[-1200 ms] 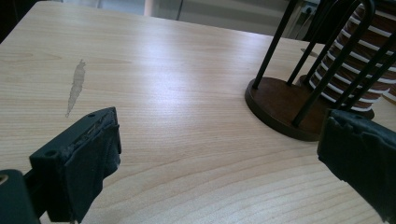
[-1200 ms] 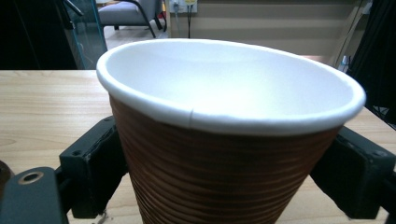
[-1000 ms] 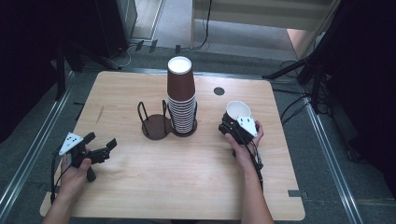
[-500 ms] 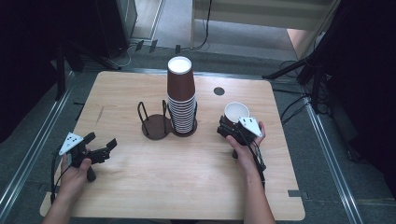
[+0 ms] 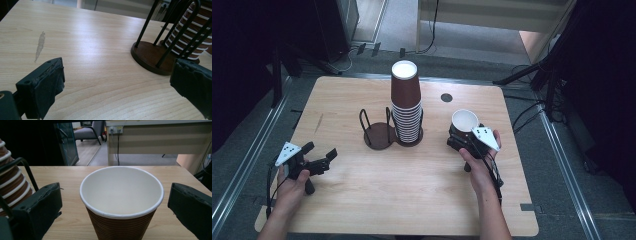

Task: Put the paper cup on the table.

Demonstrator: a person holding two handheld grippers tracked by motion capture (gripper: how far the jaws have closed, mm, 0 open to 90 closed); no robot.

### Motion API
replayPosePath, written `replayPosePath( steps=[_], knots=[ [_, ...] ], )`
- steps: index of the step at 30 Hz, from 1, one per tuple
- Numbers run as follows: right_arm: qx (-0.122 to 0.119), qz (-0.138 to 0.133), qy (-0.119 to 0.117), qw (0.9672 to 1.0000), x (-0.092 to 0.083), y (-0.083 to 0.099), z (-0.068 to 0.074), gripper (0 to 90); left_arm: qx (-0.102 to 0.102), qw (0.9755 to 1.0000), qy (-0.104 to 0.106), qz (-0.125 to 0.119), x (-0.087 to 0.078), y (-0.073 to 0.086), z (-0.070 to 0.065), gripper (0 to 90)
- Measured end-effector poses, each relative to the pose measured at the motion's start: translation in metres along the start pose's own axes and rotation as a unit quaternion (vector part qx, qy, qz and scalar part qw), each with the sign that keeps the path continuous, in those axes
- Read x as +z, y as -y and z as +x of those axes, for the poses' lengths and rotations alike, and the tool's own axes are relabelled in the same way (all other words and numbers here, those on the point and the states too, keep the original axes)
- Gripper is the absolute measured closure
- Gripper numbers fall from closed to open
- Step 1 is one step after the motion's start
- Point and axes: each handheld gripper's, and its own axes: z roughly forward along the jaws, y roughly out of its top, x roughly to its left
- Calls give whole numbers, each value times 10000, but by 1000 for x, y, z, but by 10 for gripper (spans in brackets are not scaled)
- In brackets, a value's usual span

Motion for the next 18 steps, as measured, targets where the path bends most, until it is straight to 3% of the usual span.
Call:
replayPosePath(
  steps=[18],
  knots=[
    [-36, -252, -72, 9997, -39, -4, -20, 0, 2, 10000, -14, 14, 0, 0, 0, 0]
  ],
)
